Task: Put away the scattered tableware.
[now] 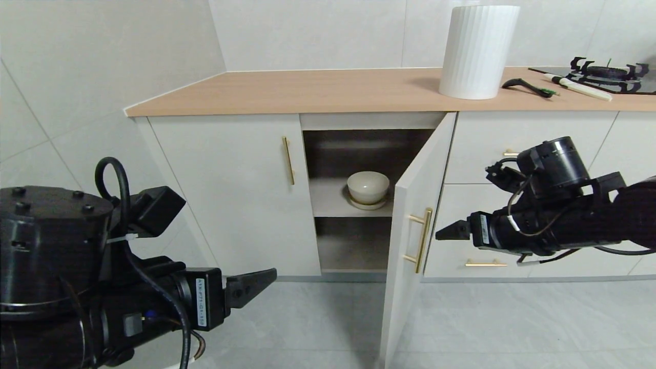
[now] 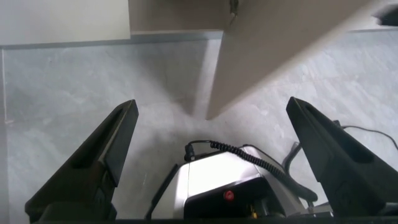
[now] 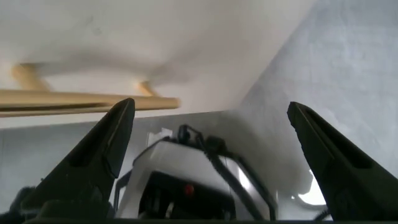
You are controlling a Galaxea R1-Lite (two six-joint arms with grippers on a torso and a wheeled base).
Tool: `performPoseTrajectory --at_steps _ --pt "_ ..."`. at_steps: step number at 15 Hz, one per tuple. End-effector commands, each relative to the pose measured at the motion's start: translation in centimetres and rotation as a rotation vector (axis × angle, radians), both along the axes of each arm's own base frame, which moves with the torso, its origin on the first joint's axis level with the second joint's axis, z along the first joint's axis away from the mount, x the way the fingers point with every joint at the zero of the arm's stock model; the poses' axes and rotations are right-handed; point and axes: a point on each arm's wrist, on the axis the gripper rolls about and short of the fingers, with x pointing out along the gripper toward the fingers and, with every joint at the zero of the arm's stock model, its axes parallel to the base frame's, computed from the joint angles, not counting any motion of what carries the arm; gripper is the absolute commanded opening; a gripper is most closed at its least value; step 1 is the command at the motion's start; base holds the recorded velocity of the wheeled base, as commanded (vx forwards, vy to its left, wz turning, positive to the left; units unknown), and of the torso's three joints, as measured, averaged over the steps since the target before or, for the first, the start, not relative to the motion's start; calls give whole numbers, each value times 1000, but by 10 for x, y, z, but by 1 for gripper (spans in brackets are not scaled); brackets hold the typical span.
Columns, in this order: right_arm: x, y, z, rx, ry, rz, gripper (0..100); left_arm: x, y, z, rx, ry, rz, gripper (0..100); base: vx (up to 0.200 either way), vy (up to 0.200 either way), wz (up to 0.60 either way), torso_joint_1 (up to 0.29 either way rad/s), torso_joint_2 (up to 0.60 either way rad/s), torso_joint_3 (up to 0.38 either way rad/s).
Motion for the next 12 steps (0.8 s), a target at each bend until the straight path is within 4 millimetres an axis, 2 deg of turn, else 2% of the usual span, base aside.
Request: performPoseTrajectory --at_steps 1,4,6,12 --pt "28 22 -12 -13 7 36 100 0 0 2 -4 -8 1 100 0 0 0 0 0 0" --pt "52 32 -15 -9 -12 32 100 0 0 1 -4 -7 1 100 0 0 0 0 0 0" --pt "60 34 -28 -28 5 19 100 0 0 3 -7 -12 2 100 0 0 0 0 0 0" --pt "68 34 -37 -44 -8 -16 100 -3 2 3 5 -18 -9 100 0 0 0 0 0 0"
